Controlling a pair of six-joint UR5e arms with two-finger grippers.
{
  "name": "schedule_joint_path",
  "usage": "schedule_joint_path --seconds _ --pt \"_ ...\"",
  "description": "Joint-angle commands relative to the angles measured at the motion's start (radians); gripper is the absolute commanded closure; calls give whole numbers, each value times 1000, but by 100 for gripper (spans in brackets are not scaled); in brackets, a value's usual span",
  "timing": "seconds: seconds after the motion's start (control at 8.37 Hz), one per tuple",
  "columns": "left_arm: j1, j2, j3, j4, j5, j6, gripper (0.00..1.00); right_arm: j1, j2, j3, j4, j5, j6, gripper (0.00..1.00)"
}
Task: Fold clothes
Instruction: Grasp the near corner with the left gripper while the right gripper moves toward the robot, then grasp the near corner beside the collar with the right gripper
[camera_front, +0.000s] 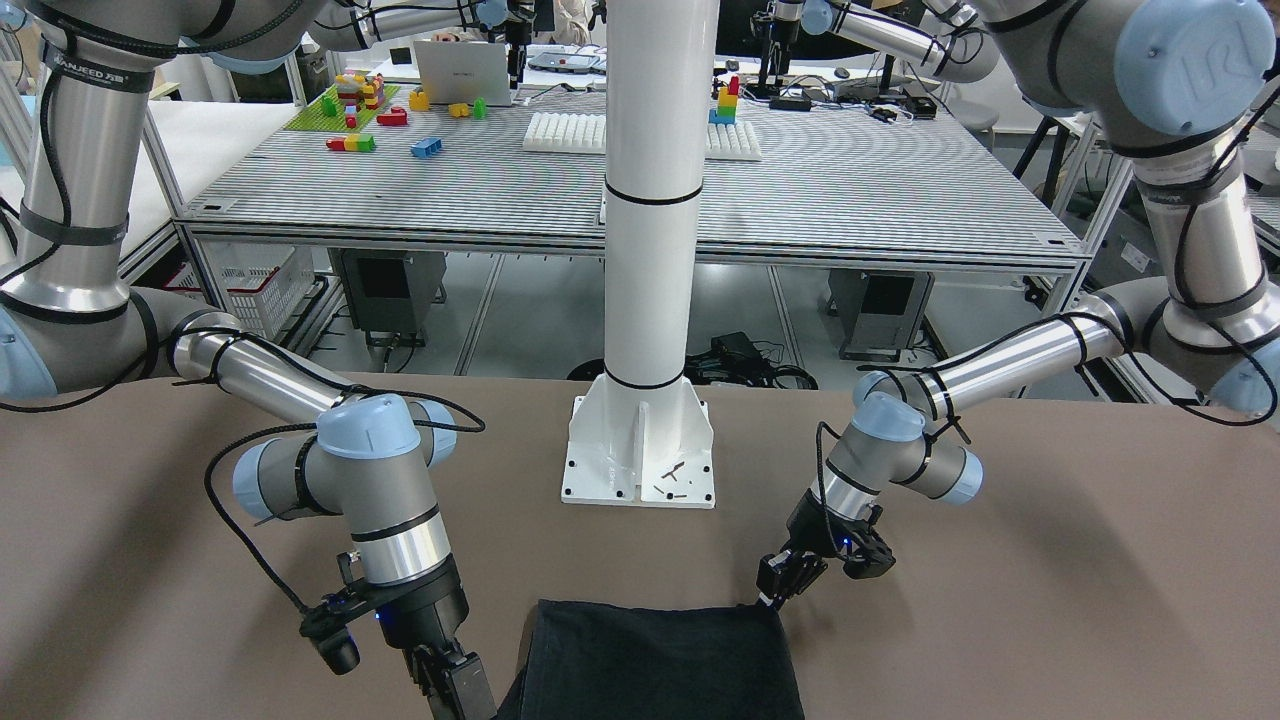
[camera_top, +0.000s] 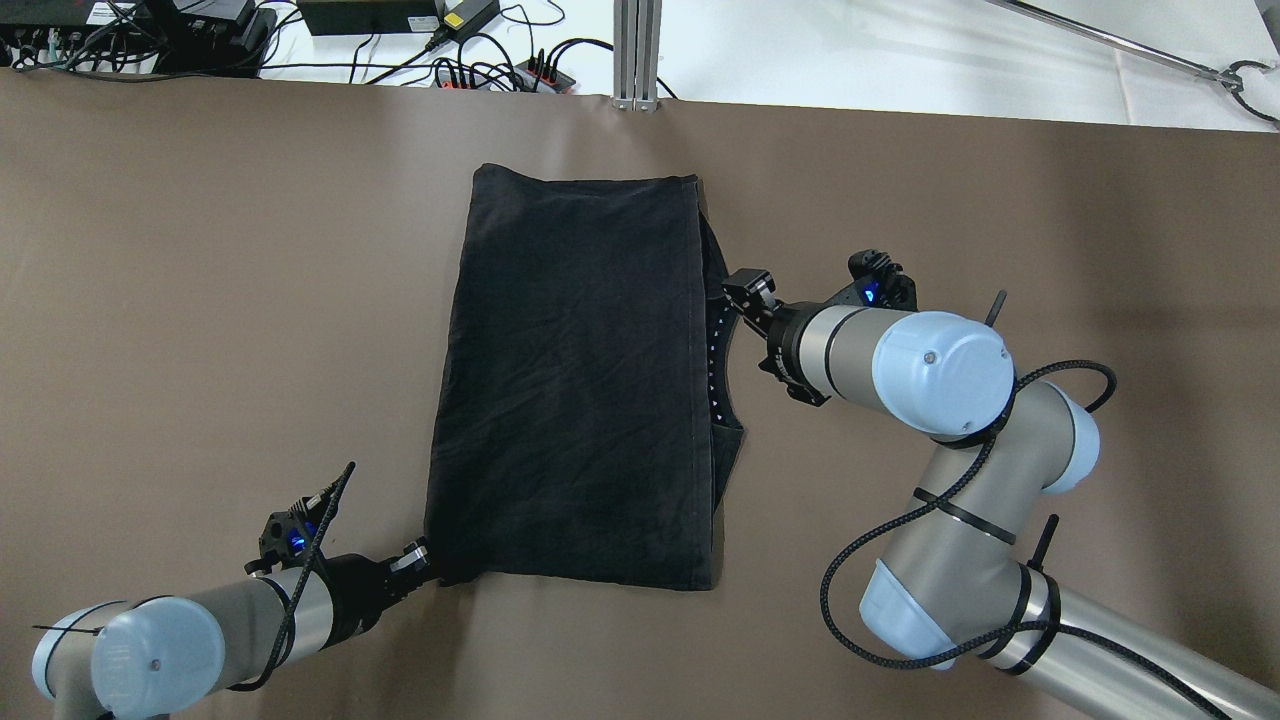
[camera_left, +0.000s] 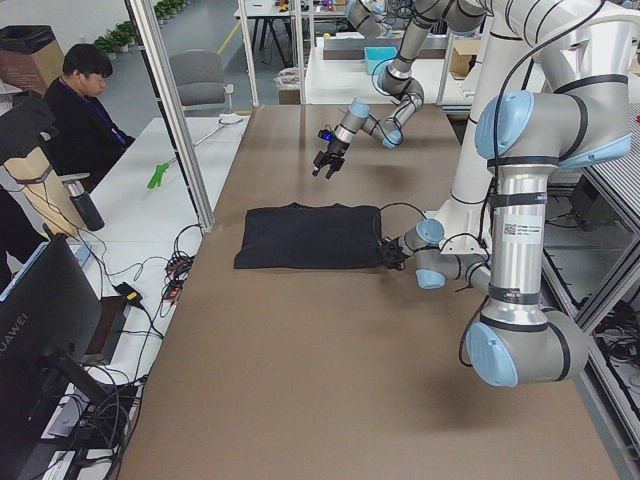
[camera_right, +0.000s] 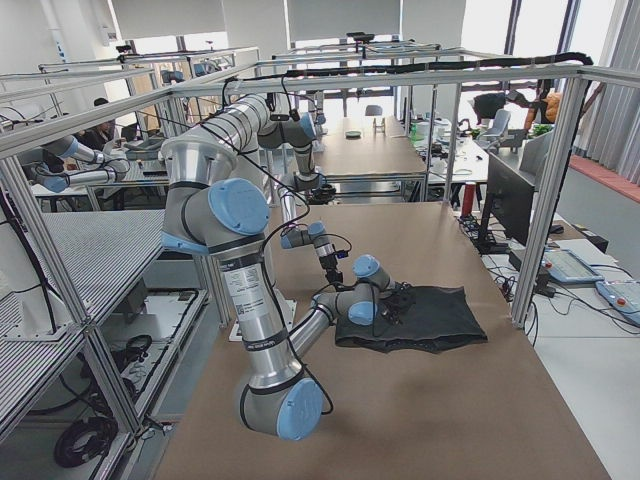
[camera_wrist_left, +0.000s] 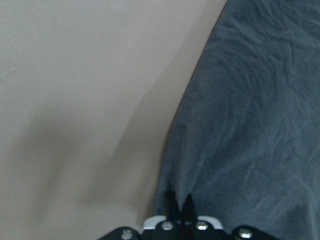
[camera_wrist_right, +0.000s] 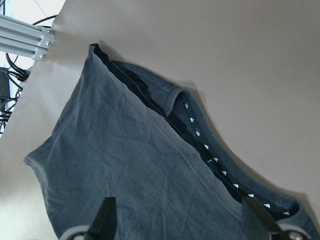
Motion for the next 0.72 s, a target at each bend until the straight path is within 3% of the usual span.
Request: schedule_joint_path --seconds 0.0,0.36,0.6 --pt "2 1 1 0 3 9 100 -96 -53 -3 -10 -34 2 11" --pt "2 1 1 1 22 10 100 -236 -76 -38 -51 -148 2 10" --pt "3 1 2 1 22 12 100 -264 -71 -67 -45 -156 5 10"
